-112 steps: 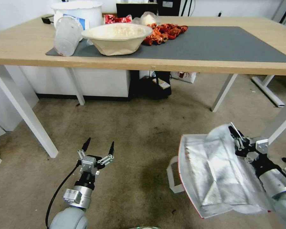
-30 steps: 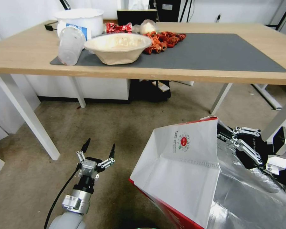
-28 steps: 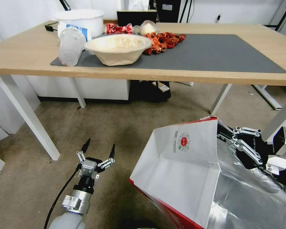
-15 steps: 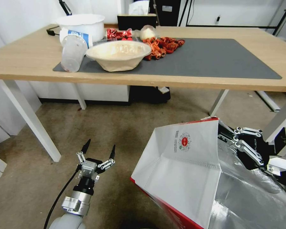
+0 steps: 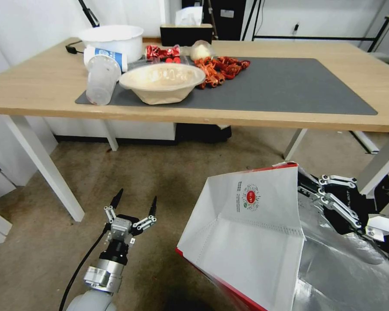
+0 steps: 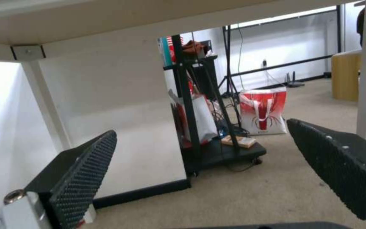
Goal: Pick up the food delivery bag from the floor and place it on the table.
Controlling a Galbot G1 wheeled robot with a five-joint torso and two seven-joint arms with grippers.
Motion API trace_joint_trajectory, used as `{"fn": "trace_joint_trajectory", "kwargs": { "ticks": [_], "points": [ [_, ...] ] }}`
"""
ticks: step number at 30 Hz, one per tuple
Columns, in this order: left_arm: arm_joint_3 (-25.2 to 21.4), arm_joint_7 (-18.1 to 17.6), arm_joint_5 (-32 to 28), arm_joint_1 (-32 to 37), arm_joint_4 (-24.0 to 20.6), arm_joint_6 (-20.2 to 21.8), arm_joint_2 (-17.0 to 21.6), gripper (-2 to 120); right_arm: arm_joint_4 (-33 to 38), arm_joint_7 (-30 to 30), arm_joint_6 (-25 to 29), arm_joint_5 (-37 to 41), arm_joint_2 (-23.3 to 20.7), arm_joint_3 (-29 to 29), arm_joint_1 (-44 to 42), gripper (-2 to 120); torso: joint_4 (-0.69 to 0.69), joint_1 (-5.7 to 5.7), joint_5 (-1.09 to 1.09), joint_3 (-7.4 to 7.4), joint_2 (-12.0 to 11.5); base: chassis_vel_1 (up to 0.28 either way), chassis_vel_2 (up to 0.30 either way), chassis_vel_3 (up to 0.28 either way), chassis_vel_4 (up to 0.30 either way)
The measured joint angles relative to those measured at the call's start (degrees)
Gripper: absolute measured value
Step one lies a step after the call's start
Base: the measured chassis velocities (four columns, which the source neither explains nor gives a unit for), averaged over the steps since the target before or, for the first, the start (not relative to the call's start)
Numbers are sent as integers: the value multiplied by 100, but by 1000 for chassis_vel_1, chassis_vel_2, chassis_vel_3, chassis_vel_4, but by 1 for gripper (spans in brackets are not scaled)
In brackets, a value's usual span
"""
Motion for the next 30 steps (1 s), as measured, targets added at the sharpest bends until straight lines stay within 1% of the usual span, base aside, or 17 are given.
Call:
{"fn": "trace_joint_trajectory", "kwargs": {
  "ticks": [8,16,18,23,25,30],
  "points": [
    [-2,-2,2,-9,-1,17,2,100,-17,-4,-4,22,-9,-6,31,0,0,56,0,159,215,0,0,0,0],
    [1,-13,13,1,-18,59,7,100,-19,0,-4,29,6,-14,29,0,0,113,0,266,380,0,0,0,0],
    [1,-25,16,18,-55,97,13,100,-19,1,-4,29,14,-14,28,0,0,134,0,311,445,0,0,0,0],
    [4,-52,19,40,-81,144,19,100,-17,3,-4,29,31,-14,24,0,0,159,0,367,527,0,0,0,0],
    [5,-98,58,67,-110,221,23,100,-13,3,-2,26,51,-18,22,0,0,178,0,418,596,0,0,0,0],
    [1,-157,87,103,-178,342,38,100,-10,4,-1,24,66,-20,16,0,0,208,0,484,692,0,0,0,0]
  ]
}}
